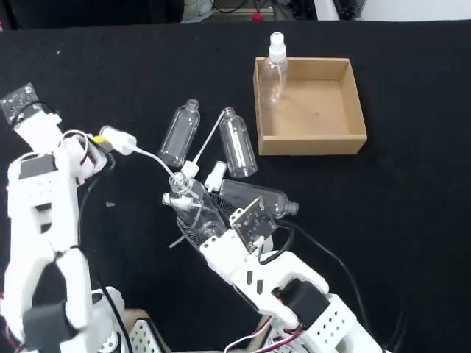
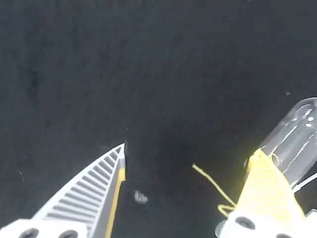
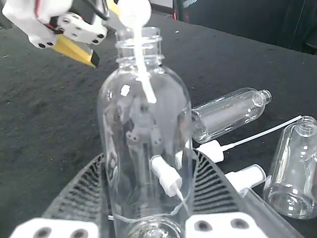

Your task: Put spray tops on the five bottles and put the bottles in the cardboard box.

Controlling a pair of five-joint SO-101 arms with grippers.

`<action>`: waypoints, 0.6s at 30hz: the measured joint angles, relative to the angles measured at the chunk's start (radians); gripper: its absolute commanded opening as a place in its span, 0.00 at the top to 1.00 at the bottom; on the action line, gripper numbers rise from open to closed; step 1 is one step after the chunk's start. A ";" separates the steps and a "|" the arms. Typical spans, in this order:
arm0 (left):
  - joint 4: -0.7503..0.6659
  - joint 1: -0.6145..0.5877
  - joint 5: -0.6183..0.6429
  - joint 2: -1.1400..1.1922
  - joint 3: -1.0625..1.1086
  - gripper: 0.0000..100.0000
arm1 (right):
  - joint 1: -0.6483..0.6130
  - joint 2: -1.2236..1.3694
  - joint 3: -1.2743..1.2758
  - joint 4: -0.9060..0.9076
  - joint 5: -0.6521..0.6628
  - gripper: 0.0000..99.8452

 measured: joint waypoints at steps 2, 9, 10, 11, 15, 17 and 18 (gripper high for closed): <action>0.058 0.000 0.040 0.046 -0.054 0.63 | 0.000 0.000 0.000 0.000 0.000 0.94; 0.261 -0.098 0.037 0.083 -0.319 0.75 | 0.000 -0.002 0.000 0.000 0.000 0.94; 0.287 -0.112 0.021 0.083 -0.354 0.78 | 0.000 -0.002 0.000 0.000 0.000 0.94; 0.315 -0.120 0.008 0.083 -0.388 0.79 | 0.000 -0.002 0.000 0.000 0.000 0.94; 0.454 -0.120 -0.035 0.083 -0.542 0.73 | 0.000 -0.002 0.000 0.000 0.000 0.94; 0.526 -0.120 -0.044 0.083 -0.634 0.67 | 0.000 -0.002 0.000 0.000 0.000 0.94; 0.566 -0.120 -0.046 0.083 -0.678 0.64 | 0.000 -0.002 0.000 0.000 0.000 0.94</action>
